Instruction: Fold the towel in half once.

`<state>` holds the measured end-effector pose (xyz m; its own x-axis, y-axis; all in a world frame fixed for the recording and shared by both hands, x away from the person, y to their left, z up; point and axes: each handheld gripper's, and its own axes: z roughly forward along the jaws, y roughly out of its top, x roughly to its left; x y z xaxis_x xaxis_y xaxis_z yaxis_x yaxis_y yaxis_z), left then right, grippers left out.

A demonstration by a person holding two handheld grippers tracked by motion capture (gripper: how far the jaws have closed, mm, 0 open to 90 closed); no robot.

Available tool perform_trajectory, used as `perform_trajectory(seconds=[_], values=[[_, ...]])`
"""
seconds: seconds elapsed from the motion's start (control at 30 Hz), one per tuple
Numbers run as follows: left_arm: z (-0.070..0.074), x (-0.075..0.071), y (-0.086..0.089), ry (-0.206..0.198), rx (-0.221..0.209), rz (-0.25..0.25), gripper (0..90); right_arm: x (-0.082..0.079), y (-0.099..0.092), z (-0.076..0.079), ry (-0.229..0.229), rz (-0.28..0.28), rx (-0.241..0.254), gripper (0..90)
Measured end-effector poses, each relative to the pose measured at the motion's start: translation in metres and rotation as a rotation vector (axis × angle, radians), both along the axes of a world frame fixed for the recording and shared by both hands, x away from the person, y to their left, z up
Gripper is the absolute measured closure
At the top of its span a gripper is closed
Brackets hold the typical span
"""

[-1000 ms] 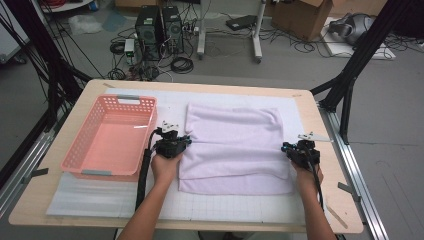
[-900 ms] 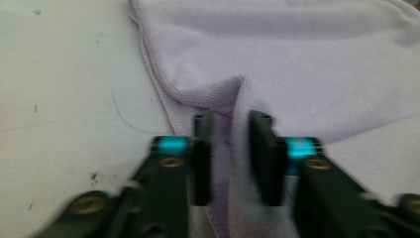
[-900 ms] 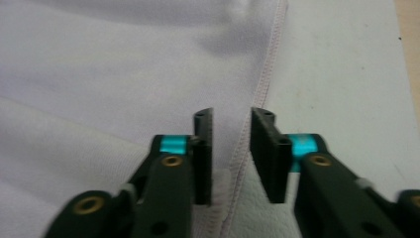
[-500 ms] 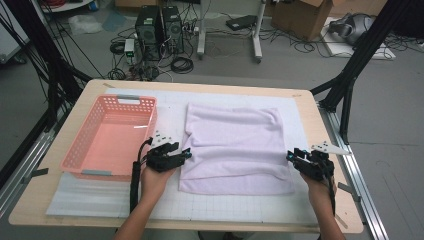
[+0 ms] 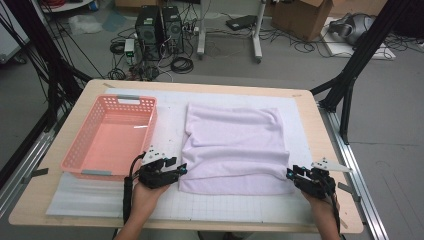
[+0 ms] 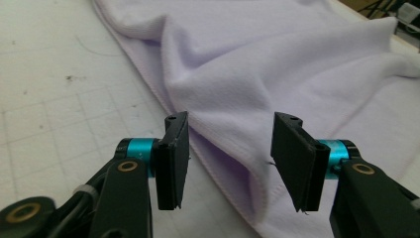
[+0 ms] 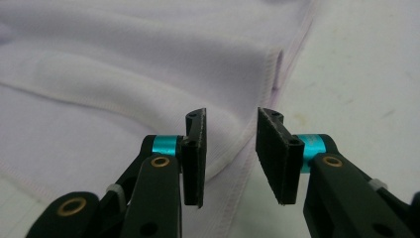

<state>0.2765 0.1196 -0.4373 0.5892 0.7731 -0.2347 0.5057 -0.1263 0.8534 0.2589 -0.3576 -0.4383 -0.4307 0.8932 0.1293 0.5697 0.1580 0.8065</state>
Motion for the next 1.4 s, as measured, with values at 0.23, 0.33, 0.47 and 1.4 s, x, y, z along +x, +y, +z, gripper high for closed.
perform_trajectory(seconds=[0.23, 0.33, 0.47, 1.4], values=[[-0.006, -0.008, -0.008, 0.026, 0.040, -0.034, 52.3, 0.002, 0.017, -0.007, 0.025, 0.063, -0.062, 66.1], [-0.012, -0.008, -0.015, 0.044, 0.097, -0.046, 62.2, 0.003, 0.023, -0.010, 0.029, 0.077, -0.114, 77.2], [-0.014, -0.008, -0.018, 0.049, 0.132, -0.041, 83.8, 0.002, 0.026, -0.007, 0.031, 0.087, -0.131, 86.4], [0.001, -0.027, 0.011, 0.050, 0.010, 0.016, 50.5, -0.031, -0.016, 0.013, 0.032, 0.035, 0.058, 68.3]])
